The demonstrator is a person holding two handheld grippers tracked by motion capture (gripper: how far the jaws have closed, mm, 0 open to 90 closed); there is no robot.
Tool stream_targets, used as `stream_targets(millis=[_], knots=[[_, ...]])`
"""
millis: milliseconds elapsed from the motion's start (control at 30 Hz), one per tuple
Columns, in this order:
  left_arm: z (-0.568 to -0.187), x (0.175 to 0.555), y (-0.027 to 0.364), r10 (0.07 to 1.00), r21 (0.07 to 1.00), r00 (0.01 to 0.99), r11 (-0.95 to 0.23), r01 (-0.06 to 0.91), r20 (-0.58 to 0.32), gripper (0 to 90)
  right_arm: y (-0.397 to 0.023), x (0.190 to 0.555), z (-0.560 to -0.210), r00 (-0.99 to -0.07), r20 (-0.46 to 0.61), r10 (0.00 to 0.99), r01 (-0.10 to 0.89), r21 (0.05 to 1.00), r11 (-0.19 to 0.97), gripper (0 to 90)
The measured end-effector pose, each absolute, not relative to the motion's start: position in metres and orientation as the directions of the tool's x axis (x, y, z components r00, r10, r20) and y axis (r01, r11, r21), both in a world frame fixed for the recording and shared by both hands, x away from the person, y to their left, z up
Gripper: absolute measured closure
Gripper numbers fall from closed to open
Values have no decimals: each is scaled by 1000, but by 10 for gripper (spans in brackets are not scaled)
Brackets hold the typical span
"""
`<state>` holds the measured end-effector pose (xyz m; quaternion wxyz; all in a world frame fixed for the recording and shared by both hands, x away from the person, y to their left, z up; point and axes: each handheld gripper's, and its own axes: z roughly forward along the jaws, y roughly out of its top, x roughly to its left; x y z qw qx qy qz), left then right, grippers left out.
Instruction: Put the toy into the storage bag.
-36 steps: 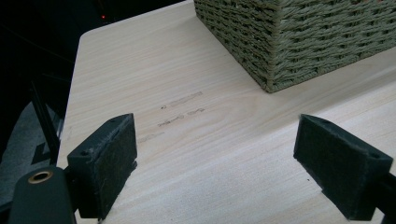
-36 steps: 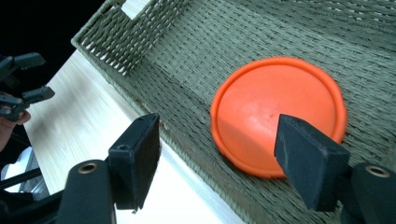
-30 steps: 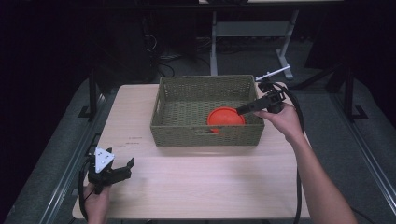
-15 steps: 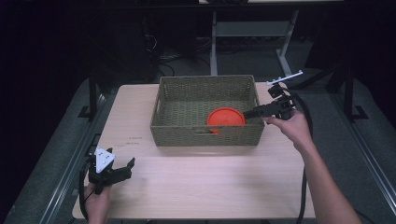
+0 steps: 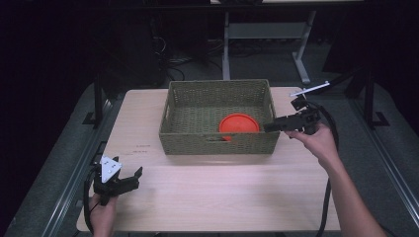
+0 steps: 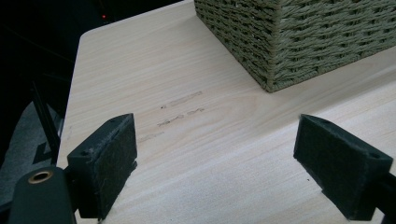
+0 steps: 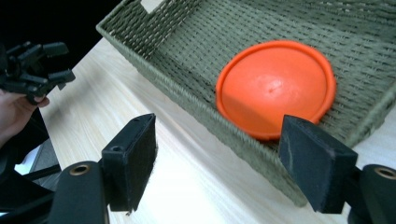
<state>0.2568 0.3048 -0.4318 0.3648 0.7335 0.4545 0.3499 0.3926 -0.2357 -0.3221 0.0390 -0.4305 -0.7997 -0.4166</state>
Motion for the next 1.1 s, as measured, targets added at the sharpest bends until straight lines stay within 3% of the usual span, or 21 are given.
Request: stream_targets(millis=[533,1100], knots=[[-432,256,304,922,854,345,-316,413,174,128,-252,363,-326,-671,394,629,683,659,316,259],[-432,256,302,922,855,346,-315,412,173,128,-271,335,-356,-684,389,617,671,667,323,259]])
